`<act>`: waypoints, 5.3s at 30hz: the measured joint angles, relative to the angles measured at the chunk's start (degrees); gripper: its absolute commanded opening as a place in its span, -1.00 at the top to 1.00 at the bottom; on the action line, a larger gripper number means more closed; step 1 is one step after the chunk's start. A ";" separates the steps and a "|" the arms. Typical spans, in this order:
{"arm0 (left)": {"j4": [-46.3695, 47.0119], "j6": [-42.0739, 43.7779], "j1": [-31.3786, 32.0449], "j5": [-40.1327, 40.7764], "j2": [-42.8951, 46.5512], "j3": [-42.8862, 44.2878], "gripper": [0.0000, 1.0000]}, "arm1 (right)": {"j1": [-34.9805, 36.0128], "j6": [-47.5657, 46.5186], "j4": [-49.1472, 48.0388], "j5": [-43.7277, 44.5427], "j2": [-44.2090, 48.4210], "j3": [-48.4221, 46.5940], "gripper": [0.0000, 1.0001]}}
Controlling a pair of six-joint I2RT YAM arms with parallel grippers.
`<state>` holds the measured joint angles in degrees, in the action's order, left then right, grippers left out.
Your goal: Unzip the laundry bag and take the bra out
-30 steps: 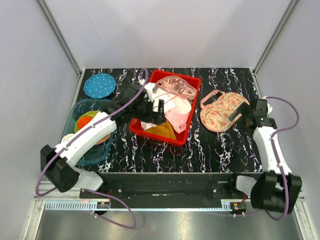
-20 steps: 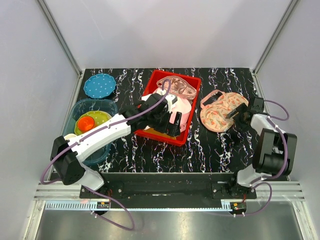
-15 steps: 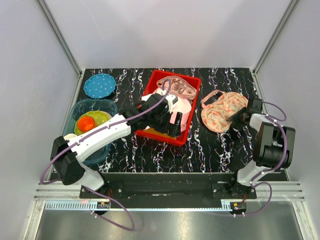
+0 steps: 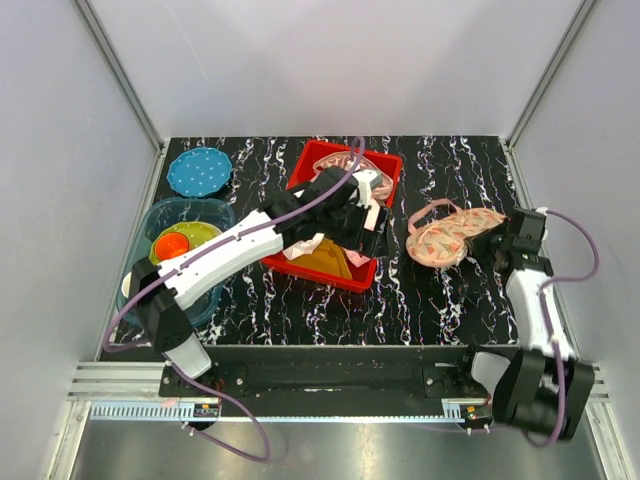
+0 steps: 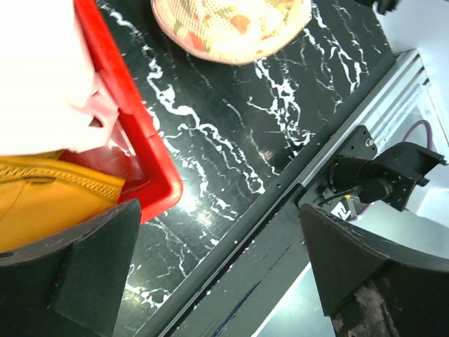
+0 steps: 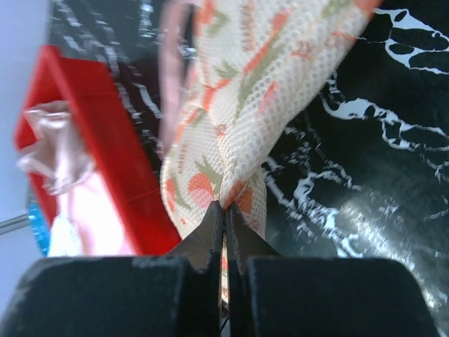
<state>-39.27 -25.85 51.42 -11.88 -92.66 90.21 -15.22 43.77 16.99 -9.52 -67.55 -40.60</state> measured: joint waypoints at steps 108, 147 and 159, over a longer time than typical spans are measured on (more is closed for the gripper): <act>-1.88 55.58 -2.47 -27.26 2.58 0.22 1.00 | 18.47 -48.50 11.04 -48.96 28.33 -9.29 -0.49; 8.44 29.03 -3.08 -14.29 5.05 -0.57 -0.98 | 31.30 -48.50 11.85 -15.93 34.56 -3.21 1.00; 28.44 -16.11 -3.37 -13.86 8.04 -7.04 -0.55 | 31.30 -48.35 12.90 -10.03 33.90 -4.20 1.00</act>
<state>-10.83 -41.95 48.05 -25.74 -84.62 83.18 16.08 -4.58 29.89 -19.55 -33.65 -44.80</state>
